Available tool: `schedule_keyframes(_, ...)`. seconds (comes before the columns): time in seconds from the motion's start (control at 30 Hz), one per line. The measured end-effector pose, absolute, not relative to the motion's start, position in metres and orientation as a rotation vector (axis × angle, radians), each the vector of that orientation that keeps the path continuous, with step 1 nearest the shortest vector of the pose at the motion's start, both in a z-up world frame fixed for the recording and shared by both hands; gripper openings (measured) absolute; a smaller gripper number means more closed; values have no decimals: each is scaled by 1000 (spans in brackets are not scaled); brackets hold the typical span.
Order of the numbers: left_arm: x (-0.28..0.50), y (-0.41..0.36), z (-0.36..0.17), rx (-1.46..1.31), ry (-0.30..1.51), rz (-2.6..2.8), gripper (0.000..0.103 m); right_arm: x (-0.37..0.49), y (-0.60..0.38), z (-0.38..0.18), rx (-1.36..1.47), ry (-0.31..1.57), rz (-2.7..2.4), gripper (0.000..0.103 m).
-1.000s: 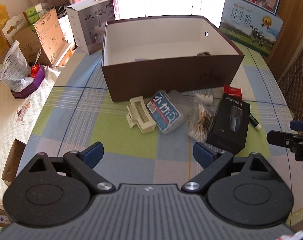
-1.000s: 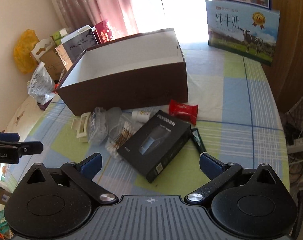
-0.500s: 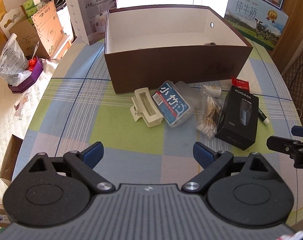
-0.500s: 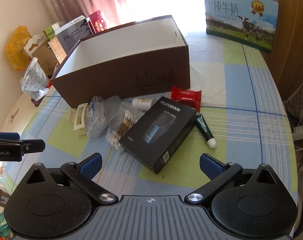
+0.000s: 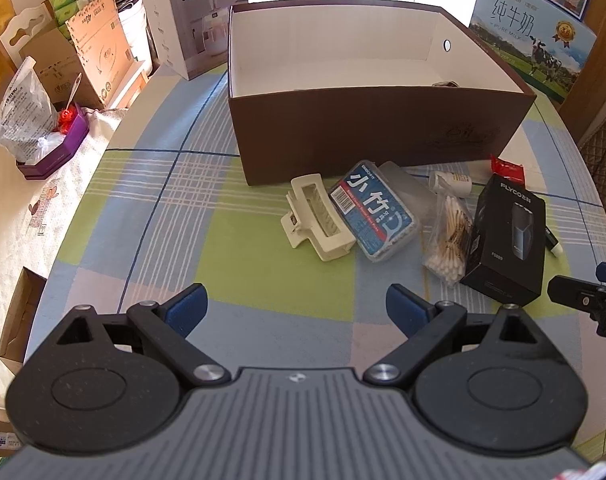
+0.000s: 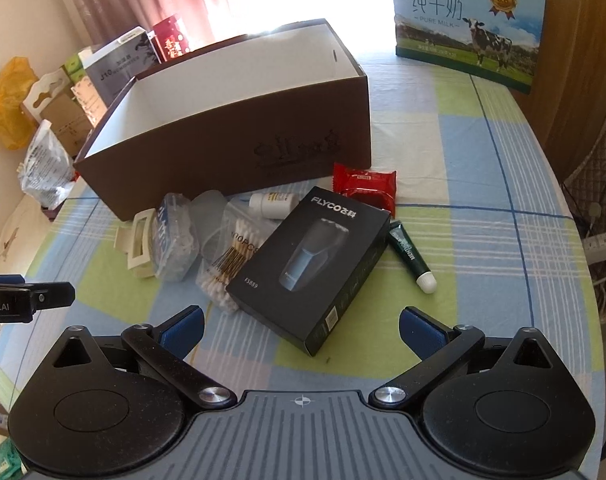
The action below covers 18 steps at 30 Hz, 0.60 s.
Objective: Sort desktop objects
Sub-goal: 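Withdraw both tools from the box back toward the remaining items, then grasp the black FLYCO box with the right tool while the left tool approaches the cream clip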
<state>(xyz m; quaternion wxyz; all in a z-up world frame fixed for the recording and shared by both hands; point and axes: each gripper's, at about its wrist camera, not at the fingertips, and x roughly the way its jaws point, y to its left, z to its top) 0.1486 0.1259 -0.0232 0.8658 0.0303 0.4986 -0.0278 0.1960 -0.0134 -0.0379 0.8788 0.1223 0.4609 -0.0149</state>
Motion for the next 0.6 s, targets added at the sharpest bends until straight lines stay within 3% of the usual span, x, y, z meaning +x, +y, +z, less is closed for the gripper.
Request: schedule_keyframes(0.6,197,133,-55,72,1070,-72,94,253,-8,-75,299,991,-148,101)
